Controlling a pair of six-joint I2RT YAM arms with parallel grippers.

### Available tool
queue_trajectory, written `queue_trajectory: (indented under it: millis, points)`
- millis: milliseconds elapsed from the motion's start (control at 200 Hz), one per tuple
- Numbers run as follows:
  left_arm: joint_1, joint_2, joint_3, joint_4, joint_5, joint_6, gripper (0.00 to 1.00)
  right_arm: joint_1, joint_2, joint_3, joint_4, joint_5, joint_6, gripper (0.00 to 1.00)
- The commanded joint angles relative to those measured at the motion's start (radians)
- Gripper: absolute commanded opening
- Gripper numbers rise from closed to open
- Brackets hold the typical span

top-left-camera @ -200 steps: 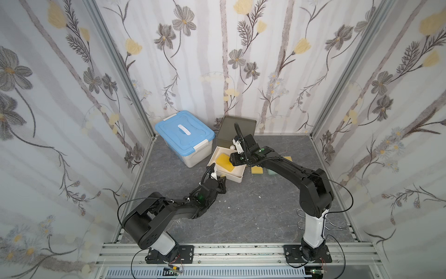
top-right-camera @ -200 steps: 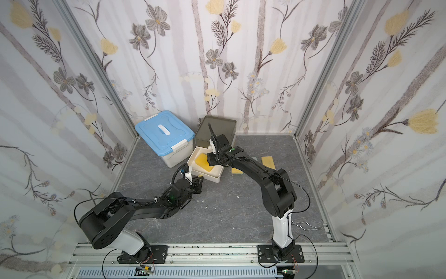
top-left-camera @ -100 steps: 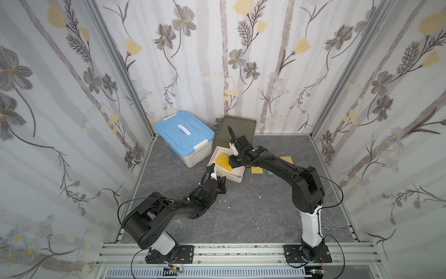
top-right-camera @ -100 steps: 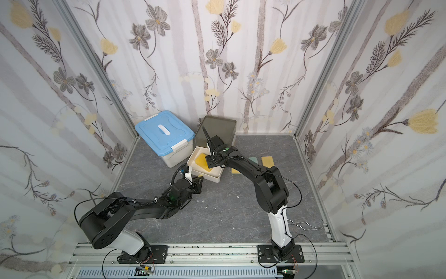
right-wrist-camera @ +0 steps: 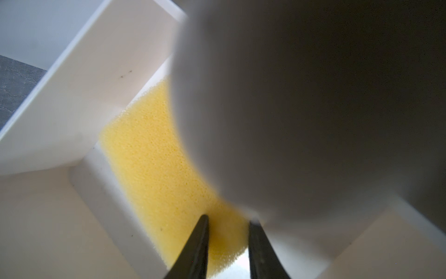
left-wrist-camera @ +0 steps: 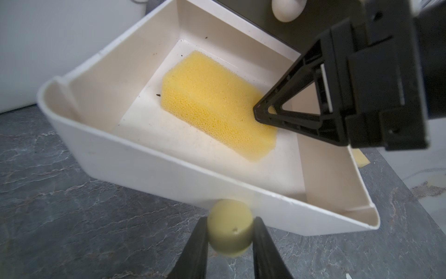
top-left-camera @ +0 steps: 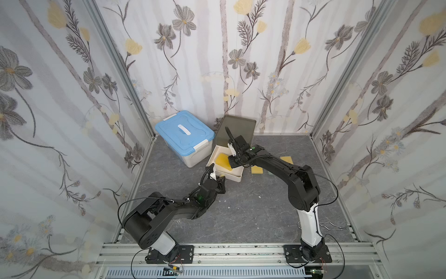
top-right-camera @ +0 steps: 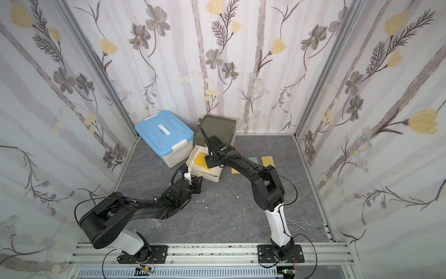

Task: Take the sponge out of the drawer
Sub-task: Pick up the sponge from the drawer.

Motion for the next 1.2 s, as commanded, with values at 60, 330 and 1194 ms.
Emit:
queue_trajectory:
  millis: [60,330,1194]
  points:
    - [0.000,0.004,-0.005,-0.018,-0.017,-0.005,0.21,-0.001,0.000,-0.005,0.004,0.091,0.025,0.18]
    - [0.001,0.005,-0.001,-0.020,-0.017,-0.005,0.21,0.007,-0.121,-0.089,0.087,0.099,0.022,0.09]
    - [0.000,0.015,0.009,-0.025,-0.010,-0.005,0.21,-0.015,-0.642,-0.435,0.242,0.306,0.015,0.11]
